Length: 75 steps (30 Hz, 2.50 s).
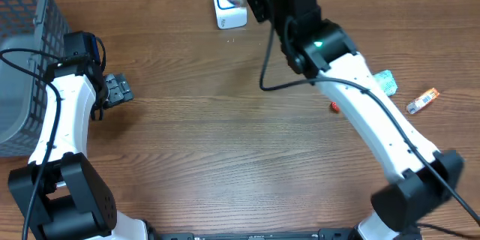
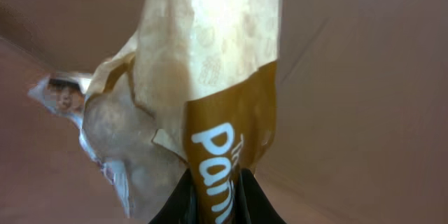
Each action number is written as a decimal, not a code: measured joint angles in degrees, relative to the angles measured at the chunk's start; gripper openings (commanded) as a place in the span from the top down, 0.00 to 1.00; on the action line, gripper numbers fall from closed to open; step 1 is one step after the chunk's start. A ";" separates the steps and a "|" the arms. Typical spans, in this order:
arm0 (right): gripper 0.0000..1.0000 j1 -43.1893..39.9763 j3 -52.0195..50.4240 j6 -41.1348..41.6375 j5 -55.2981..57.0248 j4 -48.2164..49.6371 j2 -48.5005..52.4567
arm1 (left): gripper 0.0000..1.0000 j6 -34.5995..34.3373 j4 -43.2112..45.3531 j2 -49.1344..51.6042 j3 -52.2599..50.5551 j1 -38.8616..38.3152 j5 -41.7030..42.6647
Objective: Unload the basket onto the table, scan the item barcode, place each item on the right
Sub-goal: 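Hold the snack bag under the white scanner, then carry the snack bag right and drop it beside the jar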
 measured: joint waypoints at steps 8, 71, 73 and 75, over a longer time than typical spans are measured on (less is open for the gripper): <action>0.96 0.13 0.02 -9.40 8.37 24.33 12.70 | 0.00 0.00 0.04 0.00 0.00 0.00 0.00; 0.00 -6.54 -0.22 13.05 -1.51 -47.39 7.69 | 0.00 0.00 0.02 0.00 0.00 -0.37 0.00; 0.00 -8.17 -0.39 15.32 -3.52 -48.19 7.96 | 0.00 0.00 0.02 0.00 0.00 -0.37 0.00; 0.00 -9.88 -0.39 17.68 -4.72 -48.28 7.98 | 0.00 0.00 0.02 0.00 0.00 -0.37 0.00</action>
